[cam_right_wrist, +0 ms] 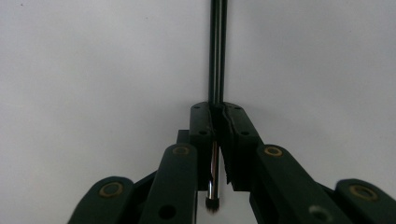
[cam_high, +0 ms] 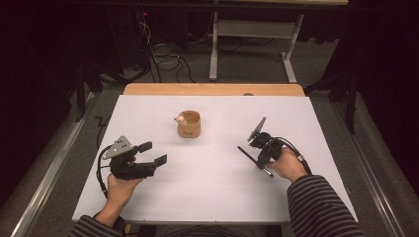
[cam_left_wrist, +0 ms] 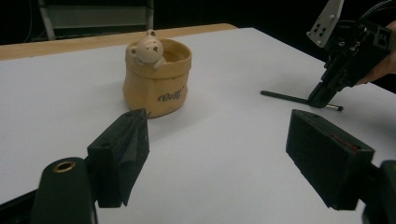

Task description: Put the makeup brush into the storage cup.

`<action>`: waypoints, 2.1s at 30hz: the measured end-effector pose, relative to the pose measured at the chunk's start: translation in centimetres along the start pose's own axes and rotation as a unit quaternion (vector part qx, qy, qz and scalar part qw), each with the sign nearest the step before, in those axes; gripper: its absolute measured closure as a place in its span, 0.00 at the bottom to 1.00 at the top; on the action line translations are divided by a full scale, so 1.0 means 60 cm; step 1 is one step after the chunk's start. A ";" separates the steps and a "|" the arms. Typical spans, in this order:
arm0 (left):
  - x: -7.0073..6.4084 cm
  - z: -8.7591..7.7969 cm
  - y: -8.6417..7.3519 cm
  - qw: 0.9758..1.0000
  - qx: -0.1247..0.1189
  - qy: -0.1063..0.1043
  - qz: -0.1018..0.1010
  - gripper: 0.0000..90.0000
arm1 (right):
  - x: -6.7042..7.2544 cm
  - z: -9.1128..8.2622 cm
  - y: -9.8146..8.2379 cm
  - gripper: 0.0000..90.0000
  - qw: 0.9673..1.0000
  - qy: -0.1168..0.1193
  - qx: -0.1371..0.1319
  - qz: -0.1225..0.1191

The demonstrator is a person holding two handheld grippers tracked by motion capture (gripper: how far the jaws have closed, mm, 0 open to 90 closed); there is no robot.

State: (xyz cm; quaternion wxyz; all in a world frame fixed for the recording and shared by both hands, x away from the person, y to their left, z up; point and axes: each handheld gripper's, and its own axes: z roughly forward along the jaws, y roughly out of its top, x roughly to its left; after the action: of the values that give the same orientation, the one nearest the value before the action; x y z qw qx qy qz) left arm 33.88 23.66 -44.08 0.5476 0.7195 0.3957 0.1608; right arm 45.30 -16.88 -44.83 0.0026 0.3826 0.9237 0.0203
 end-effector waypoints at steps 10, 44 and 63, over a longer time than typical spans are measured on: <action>0.000 0.001 0.000 1.000 0.002 -0.001 0.001 0.25 | 0.002 -0.004 -0.003 0.95 1.000 -0.004 -0.008 -0.006; -0.002 0.003 0.000 1.000 0.007 -0.002 0.005 0.25 | 0.022 -0.040 -0.015 0.95 0.996 0.012 -0.087 -0.023; -0.002 0.005 0.000 1.000 0.010 -0.001 0.006 0.24 | 0.038 -0.051 -0.017 0.95 0.992 0.030 -0.119 -0.036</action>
State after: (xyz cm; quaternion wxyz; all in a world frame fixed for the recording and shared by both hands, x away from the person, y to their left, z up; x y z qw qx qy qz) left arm 33.98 23.39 -44.17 0.5393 0.7277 0.3928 0.1595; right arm 42.90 -16.12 -41.79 0.0208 0.3457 0.9273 0.1419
